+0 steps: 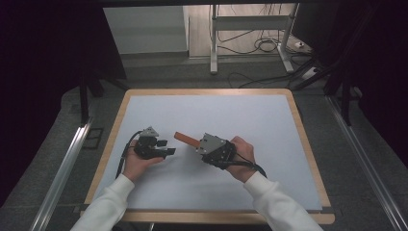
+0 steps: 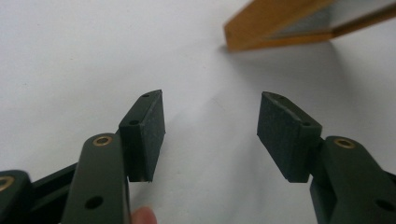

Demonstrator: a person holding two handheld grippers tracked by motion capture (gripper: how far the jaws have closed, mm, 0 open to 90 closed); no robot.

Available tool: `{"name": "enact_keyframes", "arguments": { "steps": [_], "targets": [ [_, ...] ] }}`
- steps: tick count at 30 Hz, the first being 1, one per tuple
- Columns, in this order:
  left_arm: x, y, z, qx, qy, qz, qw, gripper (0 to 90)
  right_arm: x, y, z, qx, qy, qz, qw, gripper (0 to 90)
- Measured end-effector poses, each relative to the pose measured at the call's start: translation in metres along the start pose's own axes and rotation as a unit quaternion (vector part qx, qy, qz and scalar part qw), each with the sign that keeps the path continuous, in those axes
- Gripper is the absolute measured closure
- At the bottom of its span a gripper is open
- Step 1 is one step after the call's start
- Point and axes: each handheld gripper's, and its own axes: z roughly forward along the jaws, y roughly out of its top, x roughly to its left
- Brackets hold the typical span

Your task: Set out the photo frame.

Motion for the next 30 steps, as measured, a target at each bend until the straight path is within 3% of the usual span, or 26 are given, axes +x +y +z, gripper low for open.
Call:
{"name": "enact_keyframes", "arguments": {
  "steps": [8, 12, 21, 30],
  "targets": [
    [0.001, 0.0, 0.001, 0.001, -0.001, -0.002, 1.0, 40.9, 0.005, 0.0, -0.02, -0.017, 0.057, 0.004, 0.9982, 69.3],
    [0.001, 0.0, 0.001, 0.002, -0.001, 0.0, 1.0, 40.9, -0.001, -0.005, -0.022, -0.02, 0.062, 0.016, 0.9977, 68.9],
    [0.0, 0.0, 0.001, -0.002, -0.001, -0.005, 1.0, 40.6, -0.018, -0.005, -0.014, -0.021, 0.025, 0.042, 0.9986, 65.8],
    [0.0, 0.0, 0.0, 0.0, -0.002, 0.001, 1.0, 39.9, -0.041, -0.013, -0.003, -0.019, -0.01, 0.089, 0.9958, 60.7]
  ]
}}
